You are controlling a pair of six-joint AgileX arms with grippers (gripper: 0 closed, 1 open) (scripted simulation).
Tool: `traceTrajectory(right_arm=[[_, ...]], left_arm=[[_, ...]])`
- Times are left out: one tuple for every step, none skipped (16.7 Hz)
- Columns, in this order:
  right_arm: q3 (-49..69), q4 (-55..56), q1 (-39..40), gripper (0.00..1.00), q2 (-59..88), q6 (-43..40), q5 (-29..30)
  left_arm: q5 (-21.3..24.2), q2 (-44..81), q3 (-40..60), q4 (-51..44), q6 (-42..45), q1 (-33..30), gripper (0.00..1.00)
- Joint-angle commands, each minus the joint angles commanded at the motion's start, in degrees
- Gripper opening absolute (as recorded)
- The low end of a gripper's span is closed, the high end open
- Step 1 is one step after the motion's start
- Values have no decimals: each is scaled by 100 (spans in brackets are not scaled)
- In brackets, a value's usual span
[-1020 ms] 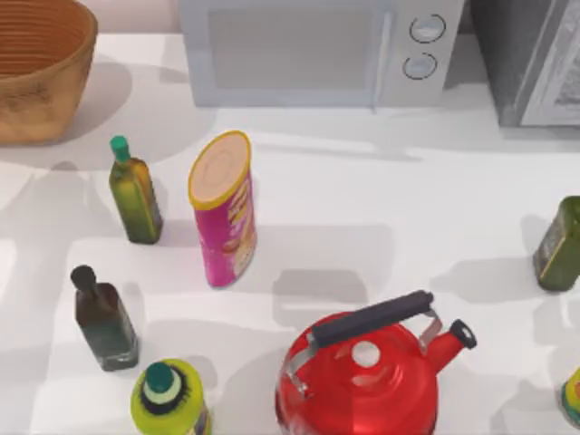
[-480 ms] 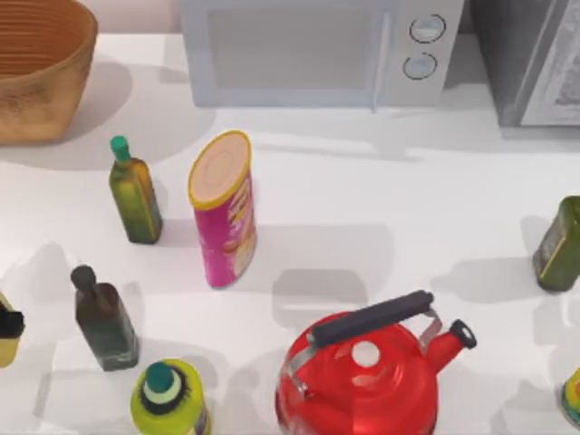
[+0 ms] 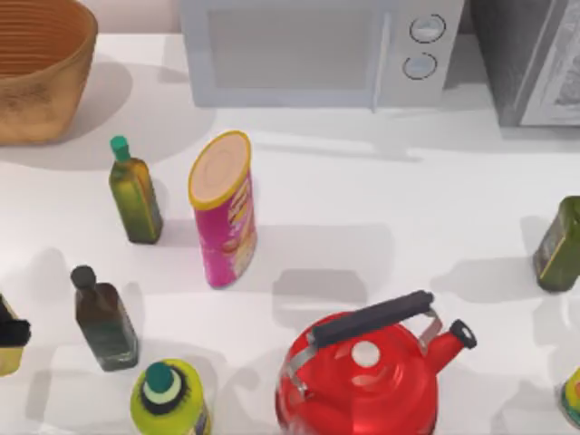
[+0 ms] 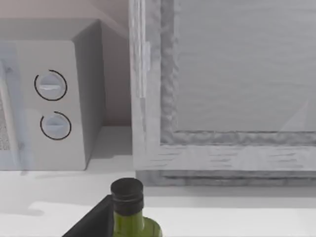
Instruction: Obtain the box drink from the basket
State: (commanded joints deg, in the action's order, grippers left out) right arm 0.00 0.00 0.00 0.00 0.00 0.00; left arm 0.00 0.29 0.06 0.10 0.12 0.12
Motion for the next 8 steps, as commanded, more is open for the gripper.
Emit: traceTrajectory(right_arm=[[0, 0, 0, 100, 0, 0, 0], [0, 0, 0, 100, 0, 0, 0], [0, 0, 0, 100, 0, 0, 0], [0, 0, 0, 100, 0, 0, 0], [0, 0, 0, 100, 0, 0, 0], [0, 0, 0, 100, 0, 0, 0], [0, 0, 0, 100, 0, 0, 0], [0, 0, 0, 100, 0, 0, 0]], left_arm=[[-40, 56, 30, 58, 21, -59, 0], [-135, 170, 82, 173, 50, -176, 0], [-289, 343, 149, 343, 77, -335, 0], [-504, 577, 223, 565, 96, -504, 0], [-778, 872, 299, 826, 107, -661, 0], [-1112, 1225, 374, 1115, 110, -789, 0], [-1501, 1628, 451, 1424, 111, -887, 0], [-1921, 2059, 528, 1733, 115, -964, 0]])
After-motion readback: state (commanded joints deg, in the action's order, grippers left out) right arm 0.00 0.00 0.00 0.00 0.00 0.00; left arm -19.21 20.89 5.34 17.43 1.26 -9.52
